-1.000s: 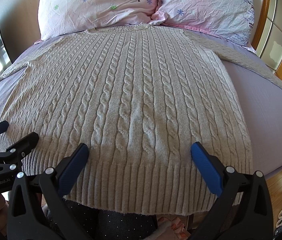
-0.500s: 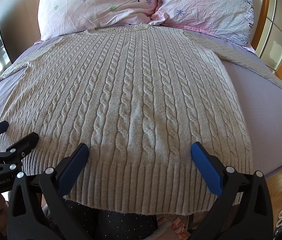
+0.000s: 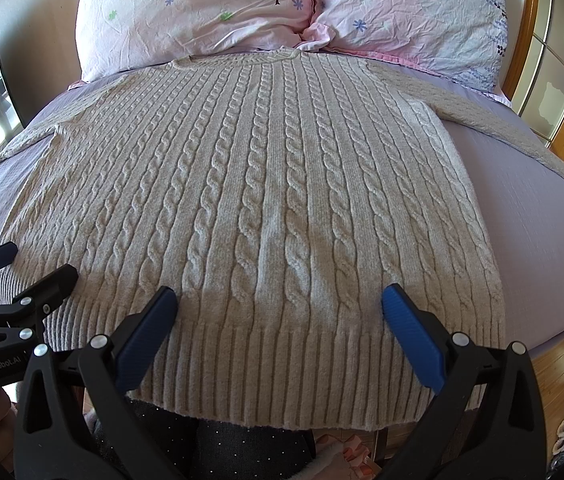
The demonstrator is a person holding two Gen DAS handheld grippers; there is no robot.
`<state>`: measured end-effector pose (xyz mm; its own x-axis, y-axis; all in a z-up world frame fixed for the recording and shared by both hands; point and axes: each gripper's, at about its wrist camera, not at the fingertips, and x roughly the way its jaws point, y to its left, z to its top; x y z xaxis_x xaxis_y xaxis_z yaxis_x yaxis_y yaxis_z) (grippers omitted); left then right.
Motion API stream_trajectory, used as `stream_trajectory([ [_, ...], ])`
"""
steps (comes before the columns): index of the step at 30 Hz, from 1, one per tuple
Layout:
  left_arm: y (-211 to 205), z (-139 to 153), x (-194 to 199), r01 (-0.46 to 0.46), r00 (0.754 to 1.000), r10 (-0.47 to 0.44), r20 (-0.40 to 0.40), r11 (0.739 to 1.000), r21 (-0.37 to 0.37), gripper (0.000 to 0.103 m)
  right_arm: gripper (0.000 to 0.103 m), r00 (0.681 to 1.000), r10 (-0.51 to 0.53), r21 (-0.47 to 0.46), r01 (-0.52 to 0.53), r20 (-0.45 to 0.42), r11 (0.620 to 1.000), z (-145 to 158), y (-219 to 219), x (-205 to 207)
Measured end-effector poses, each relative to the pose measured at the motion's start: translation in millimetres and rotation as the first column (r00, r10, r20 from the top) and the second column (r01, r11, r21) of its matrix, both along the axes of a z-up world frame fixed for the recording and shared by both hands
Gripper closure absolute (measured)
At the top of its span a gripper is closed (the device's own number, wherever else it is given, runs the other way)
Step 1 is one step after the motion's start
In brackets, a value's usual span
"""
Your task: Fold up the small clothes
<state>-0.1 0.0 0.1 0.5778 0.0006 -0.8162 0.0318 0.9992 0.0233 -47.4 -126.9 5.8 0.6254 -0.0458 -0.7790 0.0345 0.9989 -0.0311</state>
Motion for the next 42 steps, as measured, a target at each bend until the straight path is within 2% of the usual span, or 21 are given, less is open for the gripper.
stream_trajectory([
  [42,0.1,-0.3,-1.0,0.001,1.000,-0.001,0.008,1.000,0.001,0.001,0.002,1.000,0.010,-0.001,-0.010,0.016,1.000,-0.3,0.0,0.2],
])
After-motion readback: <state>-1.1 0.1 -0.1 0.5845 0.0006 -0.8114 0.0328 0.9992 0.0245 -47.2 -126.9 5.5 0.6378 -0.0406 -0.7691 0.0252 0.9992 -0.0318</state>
